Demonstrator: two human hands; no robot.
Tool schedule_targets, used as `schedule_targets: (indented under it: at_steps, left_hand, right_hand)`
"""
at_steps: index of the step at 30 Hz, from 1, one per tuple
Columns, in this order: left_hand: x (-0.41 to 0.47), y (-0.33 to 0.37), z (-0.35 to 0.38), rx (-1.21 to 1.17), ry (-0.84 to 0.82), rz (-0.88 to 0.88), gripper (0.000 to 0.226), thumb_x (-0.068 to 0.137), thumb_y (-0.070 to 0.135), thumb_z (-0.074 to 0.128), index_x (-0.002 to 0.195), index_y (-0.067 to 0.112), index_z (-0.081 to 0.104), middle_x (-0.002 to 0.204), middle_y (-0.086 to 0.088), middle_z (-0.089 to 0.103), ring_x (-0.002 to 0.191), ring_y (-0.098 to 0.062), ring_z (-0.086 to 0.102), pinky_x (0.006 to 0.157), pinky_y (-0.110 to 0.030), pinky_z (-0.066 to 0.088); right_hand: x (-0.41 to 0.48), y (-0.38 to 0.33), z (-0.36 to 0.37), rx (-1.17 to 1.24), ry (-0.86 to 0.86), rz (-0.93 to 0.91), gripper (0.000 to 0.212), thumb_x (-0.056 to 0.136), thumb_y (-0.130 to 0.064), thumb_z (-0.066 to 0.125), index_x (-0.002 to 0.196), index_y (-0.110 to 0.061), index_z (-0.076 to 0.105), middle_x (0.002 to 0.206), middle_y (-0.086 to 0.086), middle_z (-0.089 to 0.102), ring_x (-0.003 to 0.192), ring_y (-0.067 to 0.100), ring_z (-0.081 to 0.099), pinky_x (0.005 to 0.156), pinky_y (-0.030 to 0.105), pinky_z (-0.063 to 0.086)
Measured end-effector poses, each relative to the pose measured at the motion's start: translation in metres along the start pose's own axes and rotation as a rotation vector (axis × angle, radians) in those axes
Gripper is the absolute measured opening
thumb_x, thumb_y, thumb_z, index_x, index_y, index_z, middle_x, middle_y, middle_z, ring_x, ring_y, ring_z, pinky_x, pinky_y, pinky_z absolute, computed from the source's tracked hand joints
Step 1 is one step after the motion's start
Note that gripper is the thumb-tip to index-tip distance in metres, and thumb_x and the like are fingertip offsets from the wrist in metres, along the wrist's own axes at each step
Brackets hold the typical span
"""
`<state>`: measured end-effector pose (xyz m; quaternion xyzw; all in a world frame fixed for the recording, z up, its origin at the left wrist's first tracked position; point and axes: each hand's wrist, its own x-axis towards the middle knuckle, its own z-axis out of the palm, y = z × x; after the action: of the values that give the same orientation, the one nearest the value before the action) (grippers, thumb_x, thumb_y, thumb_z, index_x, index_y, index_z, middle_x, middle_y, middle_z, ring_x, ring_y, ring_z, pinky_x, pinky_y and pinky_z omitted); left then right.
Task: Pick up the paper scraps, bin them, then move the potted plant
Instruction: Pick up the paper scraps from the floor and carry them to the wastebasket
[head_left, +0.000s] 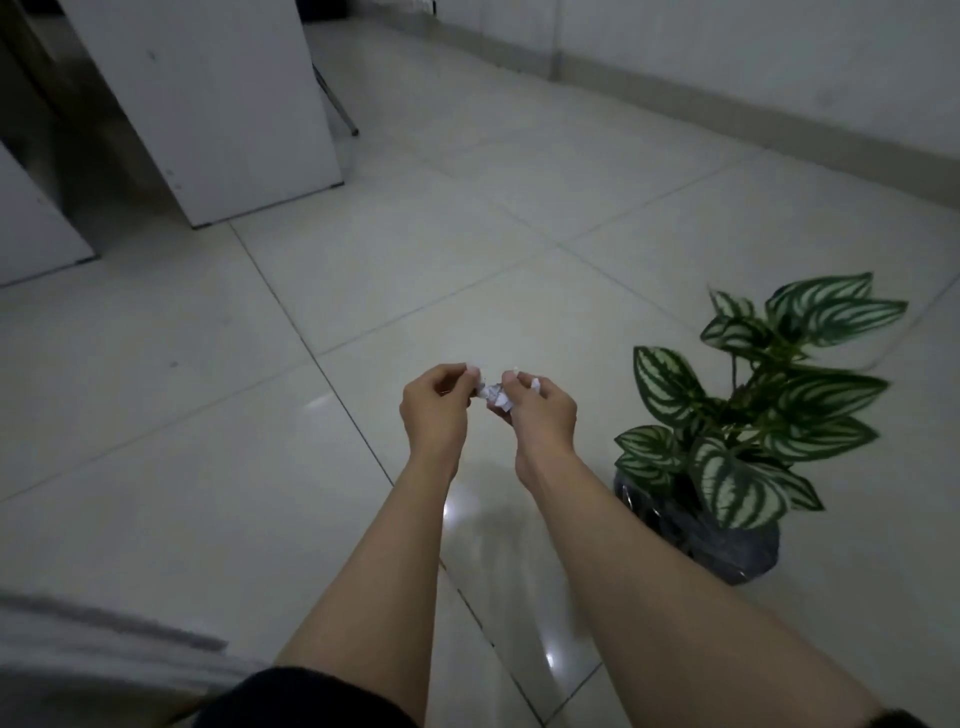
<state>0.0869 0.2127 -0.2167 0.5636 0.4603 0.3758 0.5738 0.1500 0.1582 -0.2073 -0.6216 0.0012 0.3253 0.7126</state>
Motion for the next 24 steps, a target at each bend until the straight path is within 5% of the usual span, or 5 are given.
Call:
schedule_targets:
  at_steps: [3,9,15,20,24]
  left_hand:
    - [-0.014,0.028,-0.013,-0.041,0.006,0.035,0.009,0.083,0.013,0.066,0.083,0.007,0.072,0.077,-0.005,0.071,0.073,-0.015,0.066,0.075,-0.026,0.054]
    - [-0.041,0.083,-0.021,-0.064,0.007,0.013,0.004,0.078,0.011,0.071,0.077,0.015,0.07,0.082,-0.01,0.073,0.083,-0.025,0.071,0.082,-0.034,0.057]
    - [-0.082,0.167,-0.016,0.036,-0.007,-0.095,0.008,0.079,0.012,0.071,0.075,0.017,0.067,0.071,-0.003,0.07,0.067,-0.015,0.068,0.076,-0.026,0.057]
    - [-0.109,0.25,0.02,0.081,-0.11,-0.136,0.007,0.079,0.011,0.071,0.085,0.007,0.07,0.073,-0.008,0.071,0.065,-0.016,0.068,0.065,-0.018,0.055]
    - [-0.136,0.312,0.094,0.11,-0.24,-0.143,0.012,0.079,0.012,0.071,0.088,0.004,0.07,0.073,-0.012,0.07,0.064,-0.019,0.068,0.064,-0.021,0.055]
  right_hand:
    - [-0.023,-0.021,0.003,-0.083,-0.09,-0.039,0.008,0.086,-0.005,0.06,0.092,-0.006,0.066,0.08,0.007,0.063,0.074,0.018,0.062,0.067,0.019,0.052]
    - [-0.056,-0.063,0.006,-0.101,-0.128,-0.037,0.004,0.085,-0.001,0.061,0.087,-0.003,0.062,0.069,0.008,0.06,0.058,0.015,0.059,0.063,0.02,0.054]
    - [-0.103,-0.139,-0.01,-0.117,-0.13,0.019,0.006,0.086,0.0,0.06,0.086,-0.005,0.063,0.068,0.007,0.06,0.059,0.015,0.059,0.058,0.018,0.056]
    - [-0.13,-0.223,-0.038,-0.105,-0.099,0.039,0.01,0.086,0.0,0.058,0.09,-0.003,0.067,0.071,0.009,0.063,0.062,0.017,0.061,0.064,0.019,0.054]
    - [-0.133,-0.308,-0.097,-0.155,-0.002,0.015,0.012,0.089,-0.003,0.057,0.095,0.003,0.065,0.061,0.005,0.056,0.043,0.0,0.06,0.046,0.007,0.046]
